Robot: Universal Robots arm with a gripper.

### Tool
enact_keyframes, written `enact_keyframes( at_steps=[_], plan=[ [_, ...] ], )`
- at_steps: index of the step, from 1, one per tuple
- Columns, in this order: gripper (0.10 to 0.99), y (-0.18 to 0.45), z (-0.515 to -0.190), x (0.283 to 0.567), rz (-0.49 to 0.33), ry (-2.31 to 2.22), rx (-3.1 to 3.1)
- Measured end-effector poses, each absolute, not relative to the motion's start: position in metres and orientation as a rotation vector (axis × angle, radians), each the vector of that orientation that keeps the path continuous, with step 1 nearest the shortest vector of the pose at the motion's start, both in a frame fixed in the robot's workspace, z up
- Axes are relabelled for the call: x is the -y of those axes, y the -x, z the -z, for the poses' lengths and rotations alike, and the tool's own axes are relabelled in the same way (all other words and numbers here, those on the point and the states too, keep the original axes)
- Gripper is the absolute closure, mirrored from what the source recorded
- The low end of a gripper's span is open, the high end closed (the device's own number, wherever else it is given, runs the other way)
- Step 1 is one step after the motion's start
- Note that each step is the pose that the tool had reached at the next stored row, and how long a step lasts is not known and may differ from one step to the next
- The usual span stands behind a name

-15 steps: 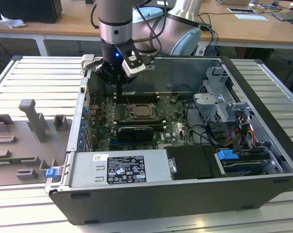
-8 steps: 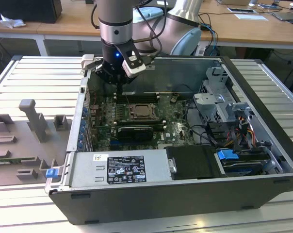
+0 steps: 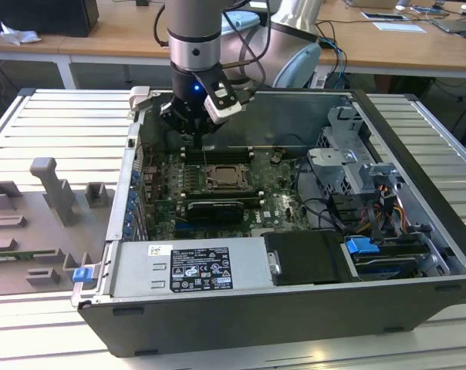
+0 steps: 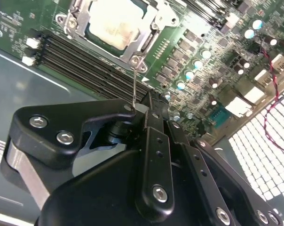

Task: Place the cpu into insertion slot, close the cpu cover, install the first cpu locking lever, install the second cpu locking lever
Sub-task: 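Install the first cpu locking lever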

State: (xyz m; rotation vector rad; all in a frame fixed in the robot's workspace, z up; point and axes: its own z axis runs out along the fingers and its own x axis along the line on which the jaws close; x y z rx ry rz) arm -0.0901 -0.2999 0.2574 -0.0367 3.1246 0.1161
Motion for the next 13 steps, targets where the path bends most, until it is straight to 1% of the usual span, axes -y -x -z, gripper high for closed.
enact_keyframes(
  at_steps=[11,13],
  plan=[
    [0.98,0.058,-0.255,0.3,-0.116,0.037,-3.125],
    [0.98,0.055,-0.255,0.3,-0.134,0.037,-3.123]
  ],
)
